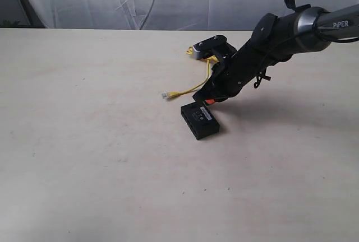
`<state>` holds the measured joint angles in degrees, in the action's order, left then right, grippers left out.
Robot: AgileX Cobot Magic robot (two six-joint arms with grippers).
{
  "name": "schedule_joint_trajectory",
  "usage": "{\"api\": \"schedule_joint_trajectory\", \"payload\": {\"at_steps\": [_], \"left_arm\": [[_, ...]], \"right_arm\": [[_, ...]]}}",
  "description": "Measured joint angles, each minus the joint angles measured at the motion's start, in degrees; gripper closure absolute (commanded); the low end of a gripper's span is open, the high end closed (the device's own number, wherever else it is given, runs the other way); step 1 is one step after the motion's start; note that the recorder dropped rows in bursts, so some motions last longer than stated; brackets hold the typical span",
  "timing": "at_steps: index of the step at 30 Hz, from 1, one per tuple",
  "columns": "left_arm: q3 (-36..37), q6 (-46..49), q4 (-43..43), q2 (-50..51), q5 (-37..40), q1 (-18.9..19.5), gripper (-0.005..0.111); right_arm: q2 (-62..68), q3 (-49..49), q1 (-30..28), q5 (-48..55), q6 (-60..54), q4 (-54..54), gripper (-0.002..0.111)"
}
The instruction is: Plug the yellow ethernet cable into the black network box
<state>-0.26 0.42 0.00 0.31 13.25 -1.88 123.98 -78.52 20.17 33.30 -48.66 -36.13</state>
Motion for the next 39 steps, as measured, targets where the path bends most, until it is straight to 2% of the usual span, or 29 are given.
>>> {"api": "schedule_joint_trajectory", "payload": {"at_steps": [6, 10, 20, 23, 29, 34, 36, 39], "left_arm": [[0.0, 0.0, 0.45, 0.0, 0.0, 0.0, 0.107], [0.0, 0.0, 5.22, 0.0, -0.72, 0.0, 0.107], [0.0, 0.0, 7.1, 0.0, -8.68, 0.0, 0.107], [0.0, -2.82, 0.86, 0.0, -9.44, 0.0, 0.107], [0.0, -6.35, -20.29, 0.0, -10.86, 0.0, 0.107], [0.0, -8.28, -34.75, 0.0, -19.87, 0.0, 0.107], [-0.72, -8.84, -36.59, 0.0, -22.5, 0.0, 0.107], [-4.66, -9.1, -32.98, 2.25, -23.56, 0.0, 0.107]], "right_arm": [[0.6, 0.0, 0.0, 2.58, -0.21, -0.37, 0.109], [0.6, -0.27, 0.03, 5.0, -1.06, -1.28, 0.109], [0.6, -0.27, 0.03, 6.09, -0.61, -1.05, 0.109], [-0.06, -0.27, 0.03, 6.89, 1.94, 2.29, 0.109], [-4.26, -0.27, 0.03, 7.65, 8.26, 10.01, 0.109], [-6.25, -0.29, 0.03, 9.15, 10.57, 12.44, 0.109], [-7.04, -0.29, 0.03, 9.43, 12.83, 14.58, 0.109], [-7.9, -0.29, 0.03, 10.24, 15.74, 17.91, 0.109]]}}
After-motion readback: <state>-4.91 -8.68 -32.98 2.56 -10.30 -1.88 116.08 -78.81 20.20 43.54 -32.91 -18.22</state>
